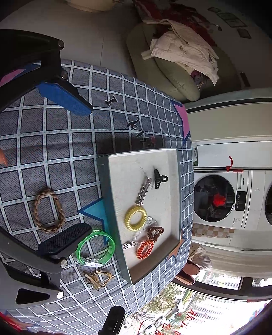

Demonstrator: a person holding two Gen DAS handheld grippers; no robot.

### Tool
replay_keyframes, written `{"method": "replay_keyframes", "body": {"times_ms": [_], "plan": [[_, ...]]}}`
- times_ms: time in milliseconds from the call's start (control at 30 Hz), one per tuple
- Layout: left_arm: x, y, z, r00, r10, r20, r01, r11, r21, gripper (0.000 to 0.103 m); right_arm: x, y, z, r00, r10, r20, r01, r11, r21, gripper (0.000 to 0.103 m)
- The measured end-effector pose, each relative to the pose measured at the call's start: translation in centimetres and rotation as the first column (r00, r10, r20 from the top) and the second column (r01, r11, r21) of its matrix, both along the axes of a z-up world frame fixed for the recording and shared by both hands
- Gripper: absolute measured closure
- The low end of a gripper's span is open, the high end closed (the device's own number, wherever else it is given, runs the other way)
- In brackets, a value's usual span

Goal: Organize jewelry
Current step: 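Withdraw both tools from the tray toward the braided and yellow ties, then grasp the yellow cord tie with the right tool while the left tool grasps the braided brown tie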

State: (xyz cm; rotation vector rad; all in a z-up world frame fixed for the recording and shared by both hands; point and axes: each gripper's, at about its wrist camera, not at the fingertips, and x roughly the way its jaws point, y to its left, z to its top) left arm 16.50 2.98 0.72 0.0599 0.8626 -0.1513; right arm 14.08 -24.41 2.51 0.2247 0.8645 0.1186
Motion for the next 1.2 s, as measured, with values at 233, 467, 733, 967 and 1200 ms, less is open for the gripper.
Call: {"method": "replay_keyframes", "body": {"times_ms": [233,467,733,967,1200], "plan": [[-1.0,0.1,-2.7,0.997,0.0,-0.074,-0.002,1.0,-0.027,0.0,-1.5,-0.3,-2.8,0.997,-0.008,-0.075,0.008,1.0,0.002,0.0],[-1.5,-0.3,-3.9,0.995,0.004,-0.103,-0.009,0.999,-0.045,0.0,-2.0,-0.5,-4.9,0.992,-0.041,-0.116,0.043,0.999,0.012,0.003],[-1.2,-1.1,-4.3,0.993,-0.002,-0.115,-0.003,0.999,-0.045,0.0,-1.1,-0.4,-5.6,0.992,-0.057,-0.116,0.059,0.998,0.021,0.035],[-1.2,-1.8,-4.8,0.993,-0.019,-0.12,0.015,0.999,-0.034,0.0,-0.2,-0.4,-6.6,0.99,-0.071,-0.122,0.079,0.995,0.068,0.052],[-1.1,-2.4,-5.5,0.99,-0.037,-0.139,0.036,0.999,-0.014,0.009,0.3,-0.2,-7.0,0.991,-0.072,-0.117,0.082,0.993,0.087,0.075]]}}
